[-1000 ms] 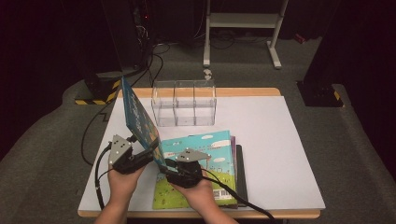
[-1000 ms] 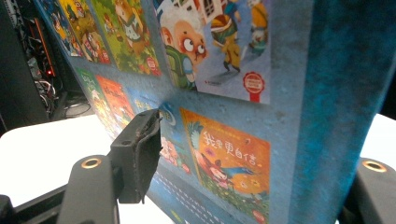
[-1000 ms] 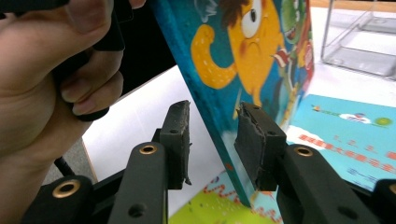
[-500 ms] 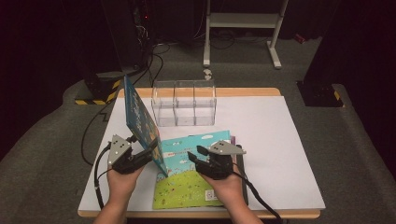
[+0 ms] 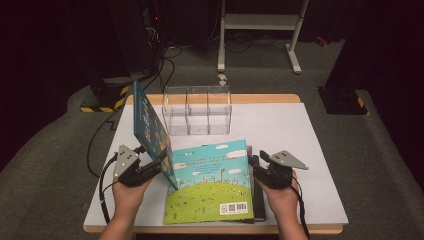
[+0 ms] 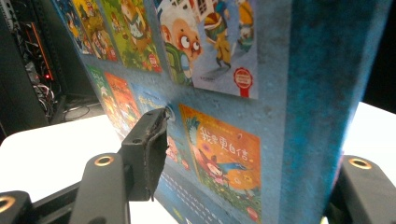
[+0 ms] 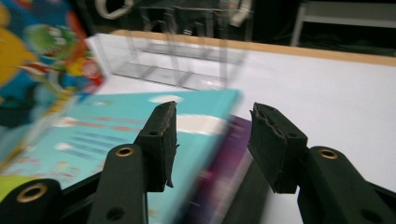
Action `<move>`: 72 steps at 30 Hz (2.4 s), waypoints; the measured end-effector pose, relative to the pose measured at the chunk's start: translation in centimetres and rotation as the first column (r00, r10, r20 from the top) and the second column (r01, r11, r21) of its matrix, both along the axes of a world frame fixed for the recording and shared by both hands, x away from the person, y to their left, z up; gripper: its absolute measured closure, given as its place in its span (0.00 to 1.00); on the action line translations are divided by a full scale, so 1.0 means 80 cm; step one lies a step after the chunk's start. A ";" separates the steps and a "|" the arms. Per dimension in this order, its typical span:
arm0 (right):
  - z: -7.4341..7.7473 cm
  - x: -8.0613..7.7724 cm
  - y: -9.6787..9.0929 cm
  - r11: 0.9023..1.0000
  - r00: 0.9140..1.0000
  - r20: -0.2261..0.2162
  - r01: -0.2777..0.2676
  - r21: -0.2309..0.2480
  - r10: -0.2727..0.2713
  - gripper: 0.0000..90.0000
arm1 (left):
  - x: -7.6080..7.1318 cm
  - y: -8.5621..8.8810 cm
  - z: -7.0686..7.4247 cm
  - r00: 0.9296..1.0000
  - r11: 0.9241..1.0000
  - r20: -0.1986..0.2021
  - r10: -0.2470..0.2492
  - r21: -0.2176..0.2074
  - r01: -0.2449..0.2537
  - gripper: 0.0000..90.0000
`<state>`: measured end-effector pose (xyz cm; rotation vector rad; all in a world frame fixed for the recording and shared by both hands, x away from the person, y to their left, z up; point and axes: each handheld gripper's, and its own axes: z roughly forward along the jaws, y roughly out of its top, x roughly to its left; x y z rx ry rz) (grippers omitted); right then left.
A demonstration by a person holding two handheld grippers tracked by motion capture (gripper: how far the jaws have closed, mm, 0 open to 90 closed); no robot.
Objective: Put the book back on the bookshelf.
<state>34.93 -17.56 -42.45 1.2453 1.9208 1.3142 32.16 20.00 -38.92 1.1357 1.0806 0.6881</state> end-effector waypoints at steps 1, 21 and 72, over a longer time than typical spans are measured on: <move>-0.005 0.001 -0.007 1.000 1.000 -0.003 0.020 0.002 -0.020 0.56 | 0.000 0.001 0.000 1.000 1.000 -0.002 0.000 0.004 0.000 0.44; -0.043 0.002 -0.035 0.998 0.997 -0.044 0.066 0.019 -0.065 0.56 | -0.018 0.029 0.000 0.993 0.990 -0.001 0.116 0.076 -0.115 0.69; -0.066 0.003 -0.044 0.997 0.995 -0.074 0.069 -0.014 -0.070 0.57 | -0.014 0.065 0.008 1.000 1.000 -0.011 0.024 0.002 -0.024 0.86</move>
